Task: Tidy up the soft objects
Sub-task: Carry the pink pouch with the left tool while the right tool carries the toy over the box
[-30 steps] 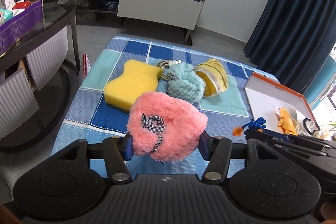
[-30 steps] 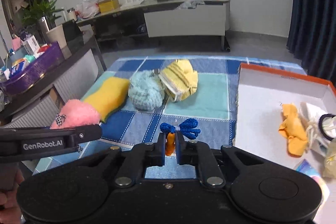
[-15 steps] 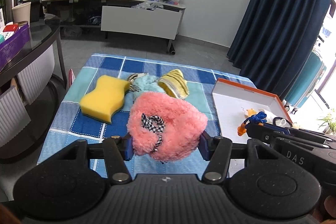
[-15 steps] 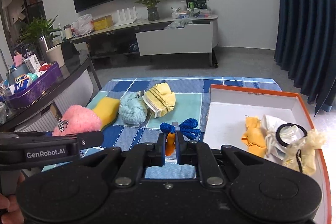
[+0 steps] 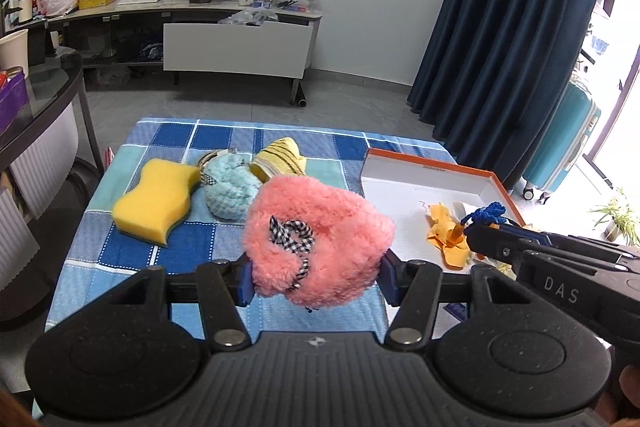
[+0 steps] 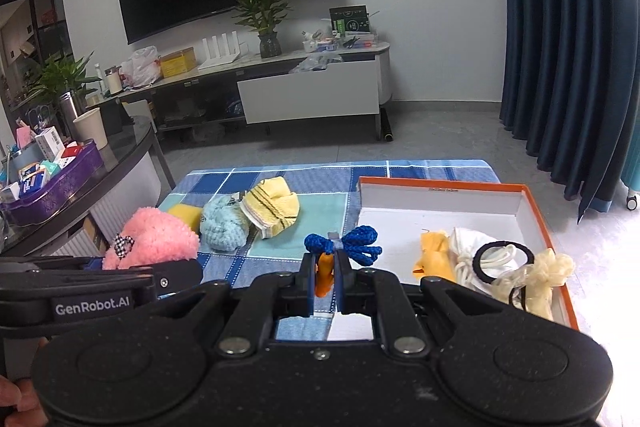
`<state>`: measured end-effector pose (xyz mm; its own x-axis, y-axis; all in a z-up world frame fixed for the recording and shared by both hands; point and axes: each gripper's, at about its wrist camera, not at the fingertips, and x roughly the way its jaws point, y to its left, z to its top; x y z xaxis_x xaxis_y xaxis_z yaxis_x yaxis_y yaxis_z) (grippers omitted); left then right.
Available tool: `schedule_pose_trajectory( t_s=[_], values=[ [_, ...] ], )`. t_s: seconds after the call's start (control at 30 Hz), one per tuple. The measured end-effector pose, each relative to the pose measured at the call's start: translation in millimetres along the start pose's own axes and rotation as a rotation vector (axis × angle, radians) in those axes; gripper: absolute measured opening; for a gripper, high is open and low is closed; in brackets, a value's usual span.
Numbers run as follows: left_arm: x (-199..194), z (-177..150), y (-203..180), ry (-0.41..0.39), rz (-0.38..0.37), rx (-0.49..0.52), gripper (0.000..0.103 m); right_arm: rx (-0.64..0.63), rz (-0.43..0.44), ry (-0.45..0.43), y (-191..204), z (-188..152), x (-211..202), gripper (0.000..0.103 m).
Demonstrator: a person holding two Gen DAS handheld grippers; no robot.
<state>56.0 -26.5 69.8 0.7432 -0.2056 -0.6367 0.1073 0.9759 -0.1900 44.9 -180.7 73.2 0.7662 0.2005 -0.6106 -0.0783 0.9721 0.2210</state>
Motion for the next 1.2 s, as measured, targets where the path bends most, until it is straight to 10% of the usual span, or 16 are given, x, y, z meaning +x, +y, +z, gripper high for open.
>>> schedule_pose_trajectory(
  t_s=[1.2],
  values=[
    [25, 2, -54, 0.026, -0.085, 0.098, 0.058, 0.092, -0.102, -0.034, -61, 0, -23, 0.012]
  ],
)
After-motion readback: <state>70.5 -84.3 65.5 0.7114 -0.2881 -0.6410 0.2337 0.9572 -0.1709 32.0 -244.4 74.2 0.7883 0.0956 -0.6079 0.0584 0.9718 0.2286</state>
